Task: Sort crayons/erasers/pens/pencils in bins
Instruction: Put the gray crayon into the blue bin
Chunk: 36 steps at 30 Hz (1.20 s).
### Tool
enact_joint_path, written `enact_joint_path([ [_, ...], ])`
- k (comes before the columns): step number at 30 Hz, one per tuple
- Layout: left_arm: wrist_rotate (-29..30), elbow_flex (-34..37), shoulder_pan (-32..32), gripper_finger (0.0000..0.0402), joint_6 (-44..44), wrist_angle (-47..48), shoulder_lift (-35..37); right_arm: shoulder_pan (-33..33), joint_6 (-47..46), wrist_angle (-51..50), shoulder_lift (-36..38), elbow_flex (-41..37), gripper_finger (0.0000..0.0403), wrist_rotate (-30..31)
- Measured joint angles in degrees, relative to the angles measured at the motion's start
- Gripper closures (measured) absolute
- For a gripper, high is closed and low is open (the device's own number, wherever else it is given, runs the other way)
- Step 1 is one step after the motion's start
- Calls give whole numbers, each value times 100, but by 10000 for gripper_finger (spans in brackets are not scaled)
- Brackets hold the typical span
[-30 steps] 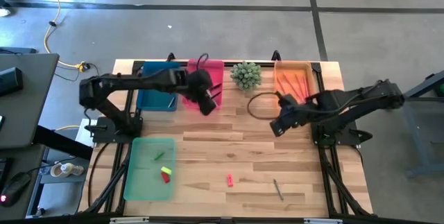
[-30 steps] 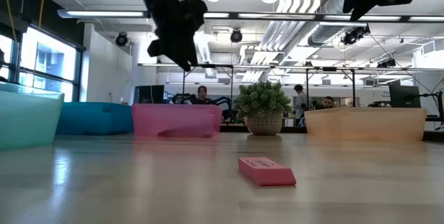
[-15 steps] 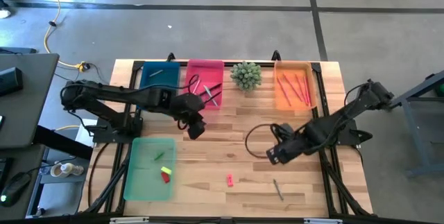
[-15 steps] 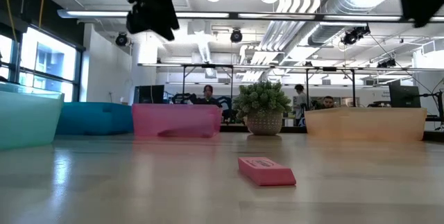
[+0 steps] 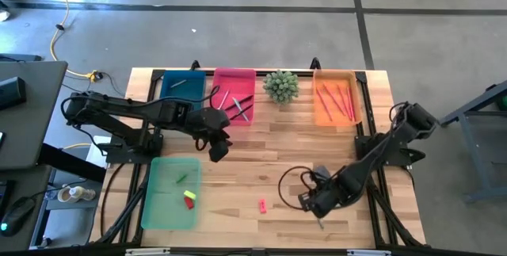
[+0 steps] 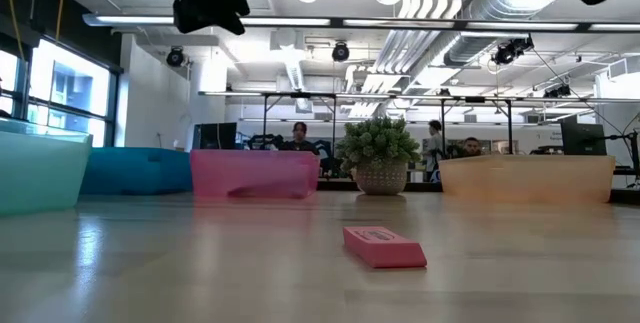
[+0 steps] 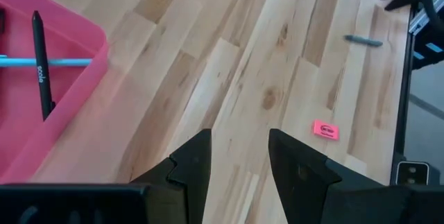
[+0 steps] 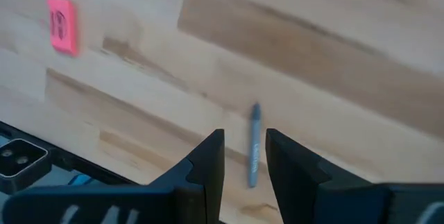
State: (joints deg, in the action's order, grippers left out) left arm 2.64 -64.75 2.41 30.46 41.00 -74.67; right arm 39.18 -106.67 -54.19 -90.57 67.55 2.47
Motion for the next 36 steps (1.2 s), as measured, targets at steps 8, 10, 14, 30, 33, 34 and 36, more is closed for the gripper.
enact_joint_path([
  [8,-1,0,-28,271,-20,10,0,369,-881,280,-555,0,304,-694],
  [10,-1,0,-28,271,-21,16,0,443,-980,401,-650,0,304,-725],
  [14,-1,0,-26,271,-65,14,0,531,-1047,670,-812,0,304,-706],
  [30,-3,0,-26,271,-66,12,-2,596,-1179,971,-1446,0,304,-729],
  [33,-3,0,-26,271,-66,12,-2,596,-1183,1007,-1567,0,304,-748],
  [34,-3,0,-26,271,-66,12,-2,596,-1183,1011,-1611,0,304,-748],
  [36,-3,0,-26,271,-66,12,-4,596,-1183,1025,-1685,0,304,-748],
])
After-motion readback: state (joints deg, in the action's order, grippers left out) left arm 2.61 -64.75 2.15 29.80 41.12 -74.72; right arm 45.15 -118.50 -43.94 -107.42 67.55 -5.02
